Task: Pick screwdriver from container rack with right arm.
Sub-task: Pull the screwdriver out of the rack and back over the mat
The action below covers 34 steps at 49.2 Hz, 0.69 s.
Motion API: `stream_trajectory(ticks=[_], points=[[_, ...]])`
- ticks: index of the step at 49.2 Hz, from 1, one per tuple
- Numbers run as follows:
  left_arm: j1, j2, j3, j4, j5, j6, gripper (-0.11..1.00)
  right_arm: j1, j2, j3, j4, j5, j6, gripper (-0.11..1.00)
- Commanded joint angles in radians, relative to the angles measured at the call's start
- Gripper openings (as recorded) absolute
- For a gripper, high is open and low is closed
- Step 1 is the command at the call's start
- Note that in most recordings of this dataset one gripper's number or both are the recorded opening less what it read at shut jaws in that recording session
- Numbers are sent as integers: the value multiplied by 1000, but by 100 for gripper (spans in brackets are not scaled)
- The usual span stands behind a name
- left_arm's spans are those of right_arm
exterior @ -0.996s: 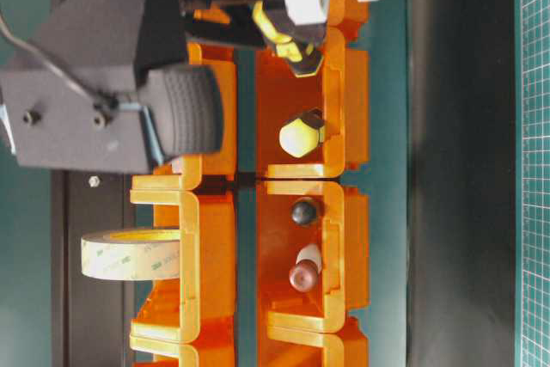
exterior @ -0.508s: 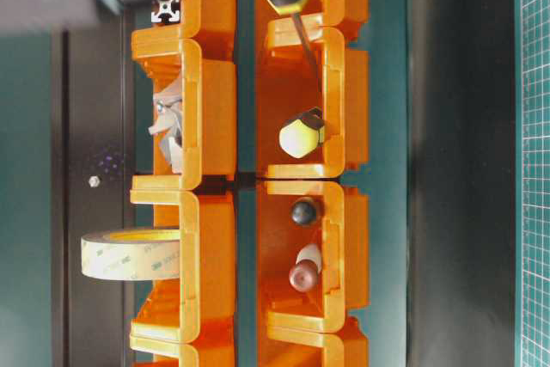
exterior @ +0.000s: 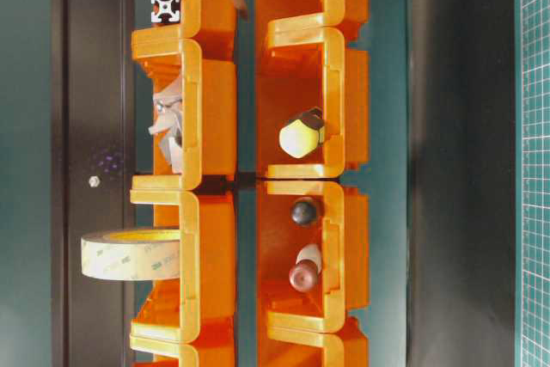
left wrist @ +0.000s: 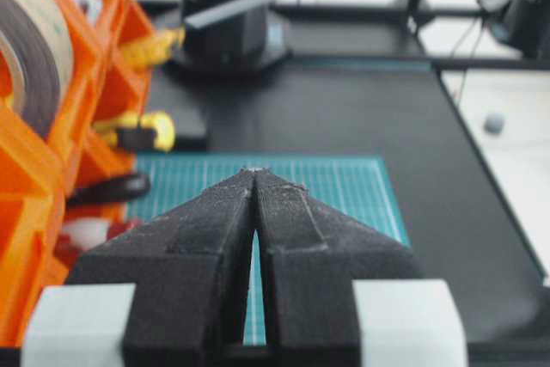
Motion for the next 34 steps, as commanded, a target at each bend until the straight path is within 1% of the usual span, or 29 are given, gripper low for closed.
stream_trajectory(ticks=[1,9,13,18,24,27,34], points=[[2,-15,-32,3,-14,-3,0,29,20,-103,-14,5,-12,42],[0,-48,-40,3,-11,-3,0,38,69,-156,6,3,-12,42],[-2,-49,-41,3,-11,-5,0,38,86,-164,9,-6,-14,42],[-2,-49,-41,2,-11,-5,0,37,101,-160,18,-55,-11,42],[-2,-48,-40,3,-11,-6,0,17,118,-130,64,-153,-3,42],[-5,-49,-41,3,-11,-11,0,0,118,-107,78,-198,3,42],[-11,-52,-41,3,-11,-23,0,-57,106,-41,87,-287,44,42]])
